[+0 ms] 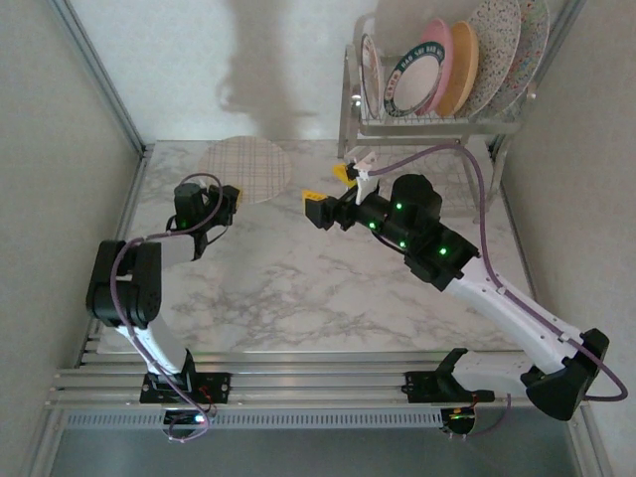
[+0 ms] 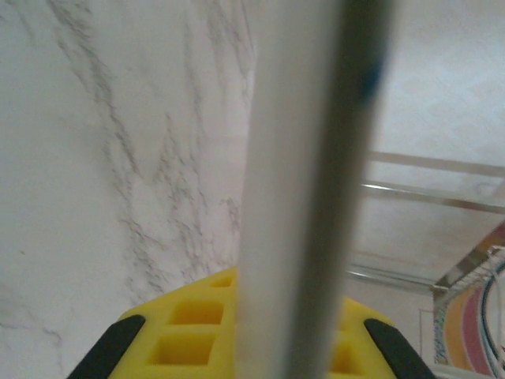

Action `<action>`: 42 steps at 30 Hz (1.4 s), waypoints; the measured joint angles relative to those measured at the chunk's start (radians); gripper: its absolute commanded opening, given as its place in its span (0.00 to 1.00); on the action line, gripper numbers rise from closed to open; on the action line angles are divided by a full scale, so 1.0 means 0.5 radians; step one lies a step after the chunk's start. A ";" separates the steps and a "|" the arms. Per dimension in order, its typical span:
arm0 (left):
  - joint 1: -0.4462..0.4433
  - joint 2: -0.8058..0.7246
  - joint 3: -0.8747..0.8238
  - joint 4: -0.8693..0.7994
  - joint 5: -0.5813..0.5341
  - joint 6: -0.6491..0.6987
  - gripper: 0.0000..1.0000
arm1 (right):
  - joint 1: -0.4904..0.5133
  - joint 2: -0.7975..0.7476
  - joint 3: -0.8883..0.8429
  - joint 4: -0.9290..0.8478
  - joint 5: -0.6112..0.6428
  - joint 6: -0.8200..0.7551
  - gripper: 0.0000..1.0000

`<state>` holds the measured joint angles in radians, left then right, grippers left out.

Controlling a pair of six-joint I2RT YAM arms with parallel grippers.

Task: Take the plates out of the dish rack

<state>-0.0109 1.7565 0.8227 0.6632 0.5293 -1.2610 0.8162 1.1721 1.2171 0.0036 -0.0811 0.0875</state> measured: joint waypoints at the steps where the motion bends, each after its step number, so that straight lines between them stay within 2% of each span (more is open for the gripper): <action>1: 0.002 0.044 0.002 0.021 0.003 0.000 0.00 | 0.001 -0.001 0.000 0.001 0.013 -0.010 0.88; 8: 0.004 0.294 0.095 0.056 0.044 0.001 0.00 | 0.002 0.003 0.000 -0.021 0.073 -0.052 0.88; 23: 0.056 0.576 0.288 0.117 0.105 0.016 0.00 | 0.002 0.048 0.002 -0.040 0.110 -0.051 0.88; 42: 0.069 0.694 0.367 0.071 0.154 0.039 0.01 | 0.002 0.050 0.004 -0.046 0.111 -0.051 0.89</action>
<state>0.0235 2.1036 1.0061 0.6987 0.6064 -1.2415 0.8169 1.1969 1.2190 -0.0193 -0.0257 0.0620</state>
